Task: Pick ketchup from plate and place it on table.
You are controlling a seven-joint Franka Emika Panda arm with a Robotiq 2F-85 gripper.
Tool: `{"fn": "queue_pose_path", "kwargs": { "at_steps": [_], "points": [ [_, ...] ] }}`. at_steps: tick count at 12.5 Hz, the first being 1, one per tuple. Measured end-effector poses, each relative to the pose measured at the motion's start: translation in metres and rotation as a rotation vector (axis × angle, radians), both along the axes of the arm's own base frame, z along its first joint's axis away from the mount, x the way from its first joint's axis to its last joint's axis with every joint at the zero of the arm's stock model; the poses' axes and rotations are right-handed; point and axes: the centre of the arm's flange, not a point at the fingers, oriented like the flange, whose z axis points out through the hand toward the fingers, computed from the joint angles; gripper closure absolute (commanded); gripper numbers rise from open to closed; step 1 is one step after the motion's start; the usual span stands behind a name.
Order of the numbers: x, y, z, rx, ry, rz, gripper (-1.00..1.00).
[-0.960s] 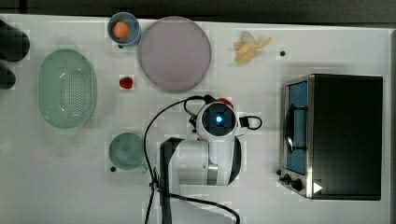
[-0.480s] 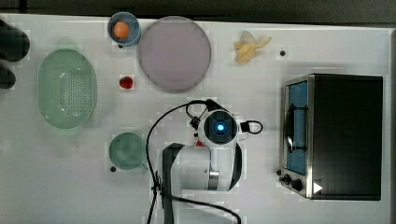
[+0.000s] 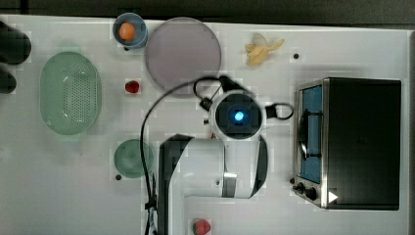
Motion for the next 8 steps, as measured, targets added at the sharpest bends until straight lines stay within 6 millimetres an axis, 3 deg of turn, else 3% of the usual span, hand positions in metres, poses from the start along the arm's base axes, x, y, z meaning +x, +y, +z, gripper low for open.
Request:
{"fn": "queue_pose_path", "kwargs": {
  "at_steps": [3,5,6,8],
  "points": [
    [0.021,-0.005,0.112,0.005,-0.058,-0.075,-1.00],
    [0.025,-0.005,0.173,0.010,-0.053,-0.089,-1.00],
    [0.024,-0.004,0.199,0.009,-0.035,-0.091,-1.00],
    [0.018,-0.003,0.229,0.011,-0.008,-0.103,-1.00]
  ]
}}
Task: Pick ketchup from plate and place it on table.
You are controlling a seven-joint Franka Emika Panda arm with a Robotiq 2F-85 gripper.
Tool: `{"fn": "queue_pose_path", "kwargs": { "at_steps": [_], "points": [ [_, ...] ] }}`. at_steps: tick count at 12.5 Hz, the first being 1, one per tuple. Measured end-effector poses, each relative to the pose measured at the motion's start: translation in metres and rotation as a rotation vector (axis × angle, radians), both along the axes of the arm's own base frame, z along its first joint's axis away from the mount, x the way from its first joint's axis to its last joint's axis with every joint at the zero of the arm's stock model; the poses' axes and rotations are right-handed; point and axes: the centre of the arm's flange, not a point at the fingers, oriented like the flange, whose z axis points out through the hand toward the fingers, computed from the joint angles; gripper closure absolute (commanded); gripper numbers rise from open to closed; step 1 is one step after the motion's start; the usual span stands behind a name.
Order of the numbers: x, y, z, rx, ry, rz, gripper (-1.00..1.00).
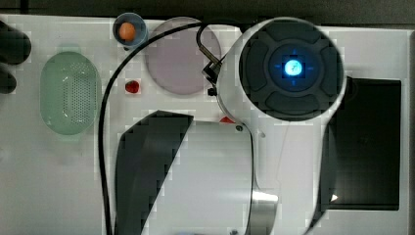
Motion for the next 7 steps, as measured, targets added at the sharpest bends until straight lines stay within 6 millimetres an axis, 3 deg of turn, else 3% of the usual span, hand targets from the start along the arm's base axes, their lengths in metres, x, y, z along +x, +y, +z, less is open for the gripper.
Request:
{"fn": "queue_pose_path", "kwargs": {
  "at_steps": [2,7],
  "points": [
    [-0.005,0.001,0.005,-0.002,0.034,-0.007,-1.00],
    [-0.004,0.004,-0.012,0.006,0.089,-0.008,-1.00]
  ]
}}
